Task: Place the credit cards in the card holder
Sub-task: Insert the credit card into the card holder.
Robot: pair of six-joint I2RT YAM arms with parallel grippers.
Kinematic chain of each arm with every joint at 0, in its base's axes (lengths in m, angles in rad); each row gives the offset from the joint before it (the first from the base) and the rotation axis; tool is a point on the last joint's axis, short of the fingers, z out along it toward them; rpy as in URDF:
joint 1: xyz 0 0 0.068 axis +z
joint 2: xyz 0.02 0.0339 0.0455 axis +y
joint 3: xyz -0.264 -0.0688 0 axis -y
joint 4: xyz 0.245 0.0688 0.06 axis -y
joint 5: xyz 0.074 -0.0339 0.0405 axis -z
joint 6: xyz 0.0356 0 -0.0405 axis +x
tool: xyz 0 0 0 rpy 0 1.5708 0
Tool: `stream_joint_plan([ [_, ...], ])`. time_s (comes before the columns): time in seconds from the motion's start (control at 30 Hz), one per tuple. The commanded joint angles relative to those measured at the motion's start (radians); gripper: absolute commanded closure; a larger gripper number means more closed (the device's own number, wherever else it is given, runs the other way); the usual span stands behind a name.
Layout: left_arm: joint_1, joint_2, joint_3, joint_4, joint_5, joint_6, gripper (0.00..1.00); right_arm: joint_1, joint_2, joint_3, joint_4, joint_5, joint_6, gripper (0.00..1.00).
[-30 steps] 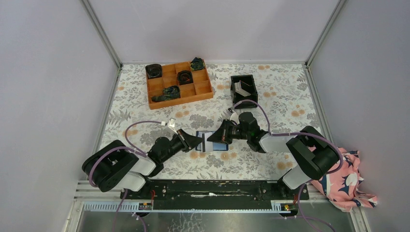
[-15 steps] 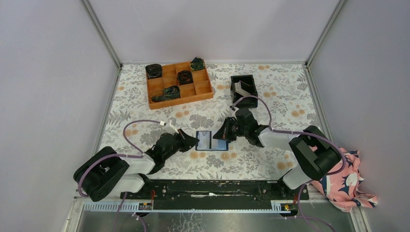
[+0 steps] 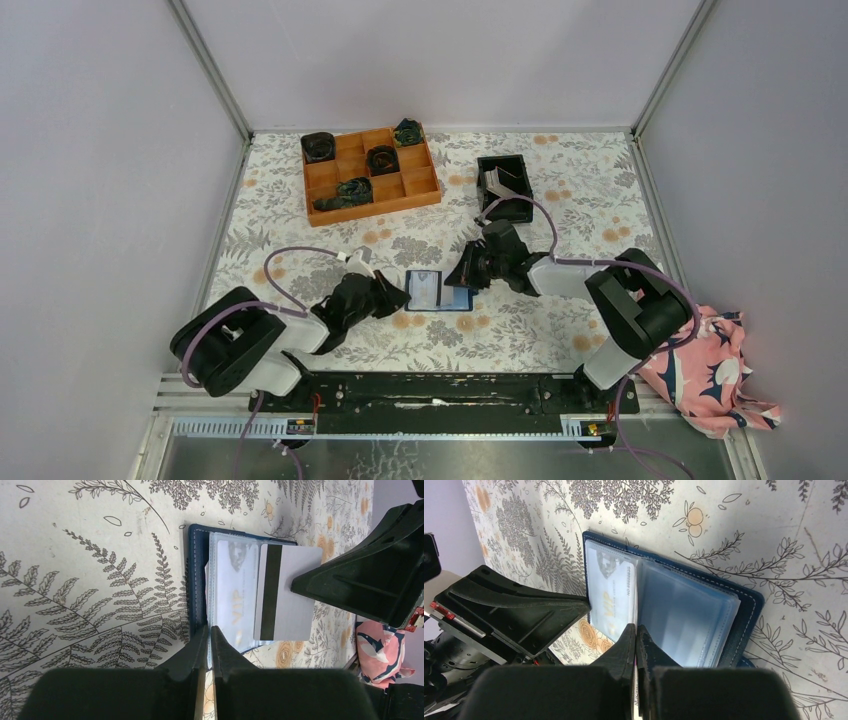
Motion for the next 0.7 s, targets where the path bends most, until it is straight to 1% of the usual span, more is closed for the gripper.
stream_joint_plan([
  [0.0,-0.005,0.028,0.029,0.015,-0.017,0.03,0.89,-0.015,0.026,0.034,0.019,0.01,-0.024,1.0],
  [0.4,-0.022,0.067,0.037,0.02,-0.028,0.027,0.89,-0.023,0.095,0.001,0.08,-0.026,-0.006,1.0],
  [0.67,-0.027,0.064,0.039,0.008,-0.041,0.03,0.89,-0.023,0.105,-0.029,0.116,-0.039,0.007,1.0],
])
